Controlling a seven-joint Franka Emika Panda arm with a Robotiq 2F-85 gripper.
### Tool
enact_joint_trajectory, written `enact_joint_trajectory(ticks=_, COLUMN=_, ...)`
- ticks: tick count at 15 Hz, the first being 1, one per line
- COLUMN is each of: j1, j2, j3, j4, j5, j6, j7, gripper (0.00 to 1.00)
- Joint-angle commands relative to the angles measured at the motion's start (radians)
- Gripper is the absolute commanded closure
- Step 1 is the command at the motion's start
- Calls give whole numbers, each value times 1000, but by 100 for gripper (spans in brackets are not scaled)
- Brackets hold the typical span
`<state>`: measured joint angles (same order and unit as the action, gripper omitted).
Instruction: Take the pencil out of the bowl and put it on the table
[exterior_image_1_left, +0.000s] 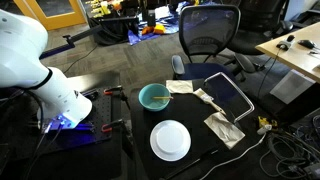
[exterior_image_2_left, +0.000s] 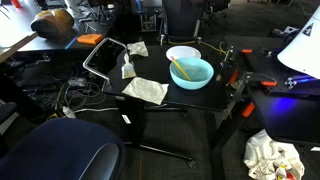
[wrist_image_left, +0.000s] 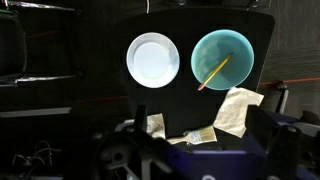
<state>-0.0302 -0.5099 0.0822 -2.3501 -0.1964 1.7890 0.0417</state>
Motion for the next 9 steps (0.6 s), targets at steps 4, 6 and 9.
enact_joint_trajectory(ticks=4, j1=16, j2=1, j3=-13, j4=3, j5=-6, j6=-4, j7=6, gripper=0)
enact_joint_trajectory(ticks=6, j1=16, j2=1, j3=-13, j4=3, j5=-6, j6=-4, j7=6, gripper=0)
enact_joint_trajectory(ticks=9, j1=14, j2=6, j3=-7, j4=-28, j5=12, j6=39, j7=60, gripper=0)
